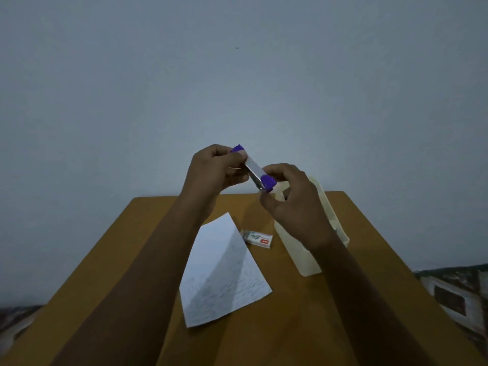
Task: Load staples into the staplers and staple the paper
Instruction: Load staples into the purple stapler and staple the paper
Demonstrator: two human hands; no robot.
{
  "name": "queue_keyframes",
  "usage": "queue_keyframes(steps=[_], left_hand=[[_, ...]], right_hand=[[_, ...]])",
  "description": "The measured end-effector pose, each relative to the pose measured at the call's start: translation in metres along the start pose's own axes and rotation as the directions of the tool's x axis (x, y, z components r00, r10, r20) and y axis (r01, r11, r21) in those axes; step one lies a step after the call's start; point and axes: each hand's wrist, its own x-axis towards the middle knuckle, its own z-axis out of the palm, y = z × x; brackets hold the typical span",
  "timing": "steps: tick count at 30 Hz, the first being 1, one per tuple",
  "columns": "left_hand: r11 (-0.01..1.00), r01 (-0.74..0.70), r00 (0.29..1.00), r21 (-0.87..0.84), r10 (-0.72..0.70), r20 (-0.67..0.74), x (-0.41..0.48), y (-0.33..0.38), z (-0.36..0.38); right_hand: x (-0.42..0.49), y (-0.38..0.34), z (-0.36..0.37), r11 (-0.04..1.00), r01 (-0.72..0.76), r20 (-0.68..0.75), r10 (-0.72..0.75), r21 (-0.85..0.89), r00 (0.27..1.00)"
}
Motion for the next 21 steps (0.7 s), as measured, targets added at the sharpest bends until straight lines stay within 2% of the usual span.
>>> queue_keyframes(steps=[4,9,13,17,21], left_hand=[[0.984,0.119,0.99,-0.13,-0.127,-0.059,-0.008,-0.023,-0.037],[0.942,0.229,0.968,-0.248,-0.247,-0.047,-0.019,-0.054,-0.066],[0.905,0.29,0.951,-0.312,-0.308,-0.008,-0.024,-0.078,-0.079],[0.906,0.349,0.937,-0.241,-0.341,0.077,-0.029,-0.095,-0.087],[0.956,0.286,0.933,0.064,-0.293,0.208,-0.037,-0.107,-0.092]], right_hand=[[-0.009,-0.001,0.034,0.986,-0.1,0.056,0.093,0.131,0.994],[-0.025,0.005,0.066,0.931,-0.228,0.194,0.178,0.285,0.965],[-0.029,0.014,0.082,0.859,-0.335,0.232,0.261,0.388,0.937],[-0.033,0.024,0.087,0.753,-0.404,0.259,0.312,0.52,0.914],[-0.037,0.036,0.09,0.721,-0.421,0.292,0.306,0.55,0.906]])
